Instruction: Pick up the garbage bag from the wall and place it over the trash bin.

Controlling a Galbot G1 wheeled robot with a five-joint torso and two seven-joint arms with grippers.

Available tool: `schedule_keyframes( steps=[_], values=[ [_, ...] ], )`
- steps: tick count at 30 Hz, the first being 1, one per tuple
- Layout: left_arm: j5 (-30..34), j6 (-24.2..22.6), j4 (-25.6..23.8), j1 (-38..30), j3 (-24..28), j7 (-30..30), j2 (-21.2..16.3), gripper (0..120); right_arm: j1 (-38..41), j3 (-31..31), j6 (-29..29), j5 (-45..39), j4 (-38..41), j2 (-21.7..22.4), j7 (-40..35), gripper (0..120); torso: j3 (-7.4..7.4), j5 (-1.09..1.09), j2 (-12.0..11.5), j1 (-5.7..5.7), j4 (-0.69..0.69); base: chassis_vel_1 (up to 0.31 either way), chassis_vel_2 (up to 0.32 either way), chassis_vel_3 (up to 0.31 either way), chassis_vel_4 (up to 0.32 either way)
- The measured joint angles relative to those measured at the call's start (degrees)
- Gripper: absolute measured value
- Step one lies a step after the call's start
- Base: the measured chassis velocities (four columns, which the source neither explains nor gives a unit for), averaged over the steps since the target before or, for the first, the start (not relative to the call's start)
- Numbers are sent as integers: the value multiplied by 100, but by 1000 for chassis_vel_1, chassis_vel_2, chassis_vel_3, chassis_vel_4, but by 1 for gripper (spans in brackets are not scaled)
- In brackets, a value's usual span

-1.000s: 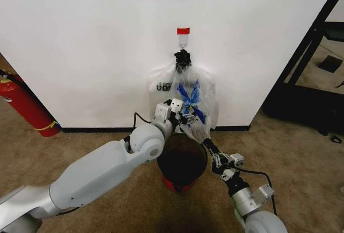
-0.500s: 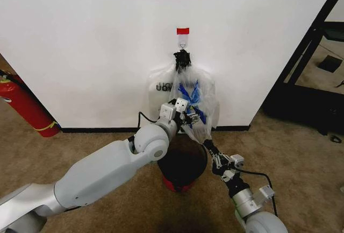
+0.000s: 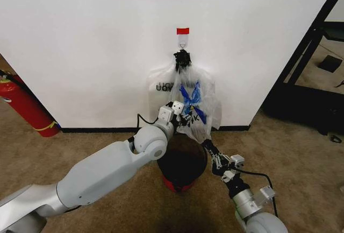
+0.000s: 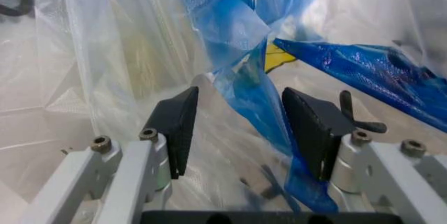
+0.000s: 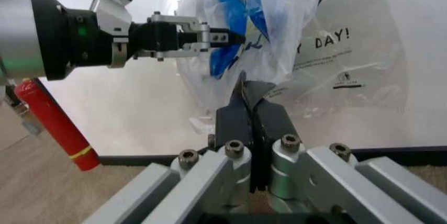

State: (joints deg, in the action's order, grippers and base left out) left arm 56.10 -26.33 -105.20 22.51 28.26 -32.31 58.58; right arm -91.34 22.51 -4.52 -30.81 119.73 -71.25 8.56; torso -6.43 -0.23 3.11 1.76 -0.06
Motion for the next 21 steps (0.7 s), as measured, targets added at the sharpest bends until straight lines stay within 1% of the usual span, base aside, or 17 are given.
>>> schedule_keyframes(
  steps=[7, 9, 12, 15, 17, 18, 19, 21],
  values=[
    [1, 0, -34, 4, 98, 48, 91, 48, -3, -13, 0, 8, -16, -16, 1, 0, 0, 0, 0, 0, 1, 0, 0, 0, 0],
    [-4, -1, 19, -37, 135, 49, 179, 48, -4, -10, 0, 2, -21, -11, 2, 0, 0, 0, 0, 0, 1, 0, 0, 0, 0],
    [-71, -4, 245, -101, 147, 17, 419, 48, 17, -12, 7, -29, -18, -16, 1, 0, 0, 0, 0, 0, -2, 0, 0, 0, 0],
    [-78, -10, 301, -103, 134, -12, 433, 47, 18, -9, 16, -55, 11, -17, -4, 0, 0, 0, 0, 0, -2, 0, 0, 0, 0],
    [-79, -14, 295, -91, 121, -30, 350, 41, 6, 11, 22, -86, 46, -4, -9, 0, 0, 0, 0, 0, 1, 0, 0, 0, 0],
    [-78, -18, 265, -71, 107, -29, 278, 36, -7, 33, 24, -98, 57, 7, -11, 0, 0, 0, 0, 0, 2, 0, 0, 0, 0],
    [-78, -21, 240, -59, 97, -28, 239, 34, -12, 42, 25, -101, 58, 13, -12, 0, 0, 0, 0, 0, 2, 0, 0, 0, 0],
    [-65, -37, 138, -32, 44, -16, 94, 25, -18, 55, 25, -105, 58, 31, -14, 0, 0, 0, 0, 0, 1, 0, 0, 0, 0]
  ],
)
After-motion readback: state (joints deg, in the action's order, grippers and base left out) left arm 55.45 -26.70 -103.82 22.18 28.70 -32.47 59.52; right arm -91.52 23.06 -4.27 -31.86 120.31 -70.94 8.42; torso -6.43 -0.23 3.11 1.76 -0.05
